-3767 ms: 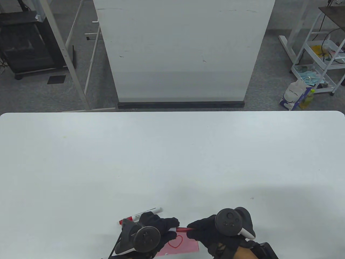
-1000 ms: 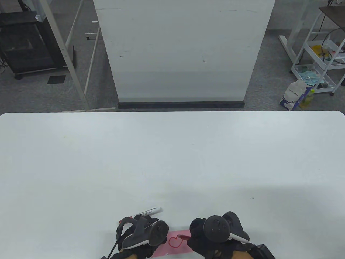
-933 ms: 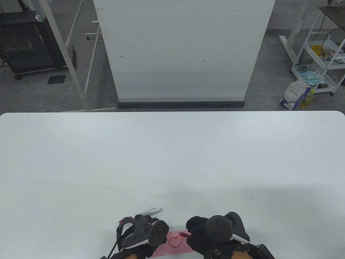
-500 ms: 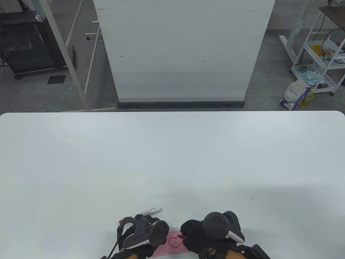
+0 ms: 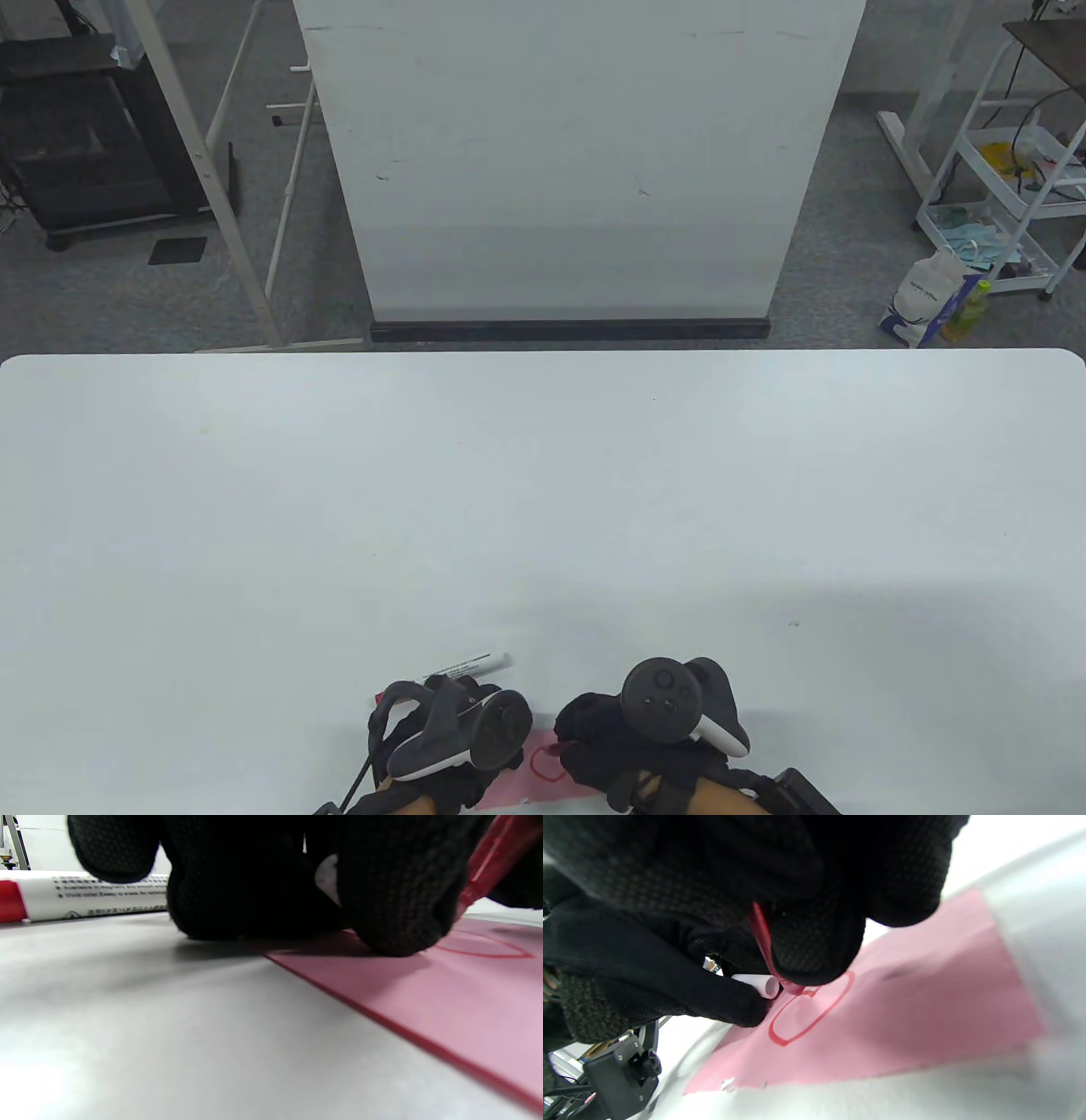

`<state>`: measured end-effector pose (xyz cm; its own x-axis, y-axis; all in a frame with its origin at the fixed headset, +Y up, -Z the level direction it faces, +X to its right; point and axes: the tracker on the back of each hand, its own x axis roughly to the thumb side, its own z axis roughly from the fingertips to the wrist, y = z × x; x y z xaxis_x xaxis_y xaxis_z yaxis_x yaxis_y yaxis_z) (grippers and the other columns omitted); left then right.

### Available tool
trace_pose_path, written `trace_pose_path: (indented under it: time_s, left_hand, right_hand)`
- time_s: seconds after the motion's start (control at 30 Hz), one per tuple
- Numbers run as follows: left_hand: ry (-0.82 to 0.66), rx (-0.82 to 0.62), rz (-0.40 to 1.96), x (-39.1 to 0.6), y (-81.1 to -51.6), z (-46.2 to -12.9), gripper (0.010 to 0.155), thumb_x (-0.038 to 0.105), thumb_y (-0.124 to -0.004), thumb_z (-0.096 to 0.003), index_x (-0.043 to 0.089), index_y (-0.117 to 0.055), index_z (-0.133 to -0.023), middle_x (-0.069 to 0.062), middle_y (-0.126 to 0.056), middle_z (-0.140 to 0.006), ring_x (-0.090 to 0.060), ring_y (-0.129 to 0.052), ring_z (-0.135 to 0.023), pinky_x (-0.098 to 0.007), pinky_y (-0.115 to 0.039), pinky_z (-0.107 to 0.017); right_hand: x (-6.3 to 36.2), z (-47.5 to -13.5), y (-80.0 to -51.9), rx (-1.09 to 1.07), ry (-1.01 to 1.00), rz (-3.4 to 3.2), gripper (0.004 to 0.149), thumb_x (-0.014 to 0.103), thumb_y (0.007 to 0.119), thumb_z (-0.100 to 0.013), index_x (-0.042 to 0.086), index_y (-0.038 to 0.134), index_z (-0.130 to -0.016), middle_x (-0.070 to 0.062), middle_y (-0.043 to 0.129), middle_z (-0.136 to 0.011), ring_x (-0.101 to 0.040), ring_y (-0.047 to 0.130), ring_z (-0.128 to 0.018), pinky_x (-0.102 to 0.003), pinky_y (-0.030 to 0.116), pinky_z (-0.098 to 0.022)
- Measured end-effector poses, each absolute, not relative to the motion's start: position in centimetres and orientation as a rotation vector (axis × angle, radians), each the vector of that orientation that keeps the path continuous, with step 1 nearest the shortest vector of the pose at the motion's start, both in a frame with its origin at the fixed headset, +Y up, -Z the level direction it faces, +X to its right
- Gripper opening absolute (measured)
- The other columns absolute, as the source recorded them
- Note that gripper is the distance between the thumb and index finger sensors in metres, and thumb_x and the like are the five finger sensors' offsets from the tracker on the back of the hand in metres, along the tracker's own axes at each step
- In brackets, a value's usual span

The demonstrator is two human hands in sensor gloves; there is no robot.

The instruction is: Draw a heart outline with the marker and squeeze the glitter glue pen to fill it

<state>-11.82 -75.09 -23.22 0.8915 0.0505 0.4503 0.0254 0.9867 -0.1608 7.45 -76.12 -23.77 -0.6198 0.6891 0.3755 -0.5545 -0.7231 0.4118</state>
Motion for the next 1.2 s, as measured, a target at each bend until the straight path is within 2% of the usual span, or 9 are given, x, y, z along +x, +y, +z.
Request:
trace_pose_path:
  time_s: [1.2]
  left_hand:
    - [-0.463, -0.177, 0.02, -11.8, -75.1, -23.4, 0.047, 0.045, -0.095, -0.0367, 0.03, -0.09, -0.081, -0.001, -0.098, -0.073, -0.026, -0.098, -0.06, -0.06, -0.072, -0.062]
  right_hand:
    - [5.9, -22.6, -75.4, 0.783, 0.225, 2.412, 0.032, 0.033, 0.095, -0.037, 0.003, 0.089, -0.028, -0.013, 0.1, -0.072, -0.015, 0.114, -0.042, -0.033, 0.094, -0.039]
